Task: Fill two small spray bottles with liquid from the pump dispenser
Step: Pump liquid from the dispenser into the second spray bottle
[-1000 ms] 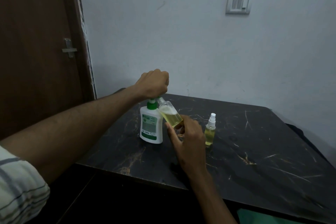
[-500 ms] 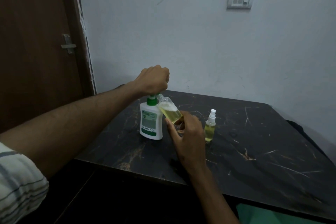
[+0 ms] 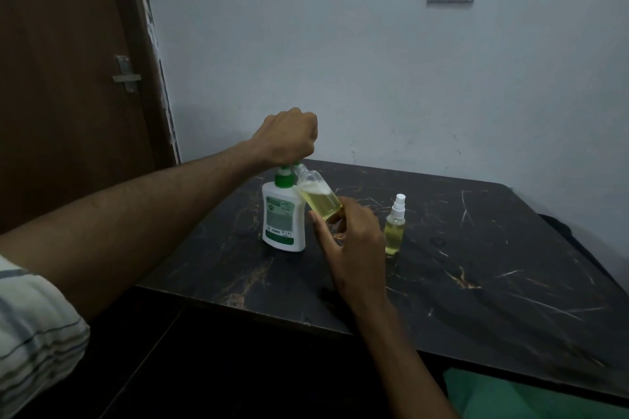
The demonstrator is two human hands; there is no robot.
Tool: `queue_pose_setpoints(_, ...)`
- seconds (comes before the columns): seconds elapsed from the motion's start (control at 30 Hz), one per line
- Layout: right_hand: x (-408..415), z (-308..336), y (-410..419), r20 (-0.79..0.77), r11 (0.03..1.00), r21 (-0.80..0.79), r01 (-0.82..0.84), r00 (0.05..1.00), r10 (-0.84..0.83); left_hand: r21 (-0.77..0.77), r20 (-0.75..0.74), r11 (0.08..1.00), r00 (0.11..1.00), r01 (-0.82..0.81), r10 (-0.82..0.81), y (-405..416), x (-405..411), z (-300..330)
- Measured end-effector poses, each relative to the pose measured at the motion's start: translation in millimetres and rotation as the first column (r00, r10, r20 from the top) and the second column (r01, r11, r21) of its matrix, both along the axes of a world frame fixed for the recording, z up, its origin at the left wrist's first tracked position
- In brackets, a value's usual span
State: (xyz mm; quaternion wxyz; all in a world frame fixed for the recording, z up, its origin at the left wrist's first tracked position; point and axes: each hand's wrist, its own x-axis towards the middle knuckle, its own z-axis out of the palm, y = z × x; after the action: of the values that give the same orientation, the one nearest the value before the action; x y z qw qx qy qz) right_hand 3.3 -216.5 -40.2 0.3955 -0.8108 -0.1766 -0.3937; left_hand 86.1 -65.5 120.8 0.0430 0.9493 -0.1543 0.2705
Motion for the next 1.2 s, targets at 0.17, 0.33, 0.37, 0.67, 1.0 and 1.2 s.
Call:
queue_pose_setpoints(0.17,-2.1,-0.2,-1.1,0.003,1.000,0.015,-0.014,1.000,0.014,0.022,-0.025,1.000,1.000,-0.003,0.004,0.3,0.4,-1.0)
queue_pose_setpoints(0.33,-1.6,0.9,-1.2,0.016,1.000,0.014,0.009,1.000,-0.009,0.006,-0.004,1.000,1.000,-0.012,0.012,0.2,3.2,-0.4)
queue_pose_setpoints(0.37,-1.2,1.3,-0.7,0.019,1.000,0.013,0.010,1.000,-0.010,-0.002,-0.005,1.000,1.000,-0.018,0.018,0.8,3.6,-1.7)
queue_pose_setpoints(0.67,-3.1,-0.1,-0.8,0.008,1.000,0.027,-0.010,1.000,0.010,0.000,-0.022,1.000,1.000,-0.012,0.012,3.0,6.9,0.2)
queue_pose_setpoints(1.0,-4.0,1.7,-0.5,0.018,0.999,0.045,-0.029,0.999,0.028,0.040,-0.023,0.999,0.999,-0.024,0.025,2.1,4.6,0.4)
queue_pose_setpoints(1.2,-2.6,0.4,-0.5,0.021,0.999,0.038,-0.023,1.000,0.022,0.059,-0.026,0.998,0.999,-0.018,0.019,1.3,5.3,-2.5)
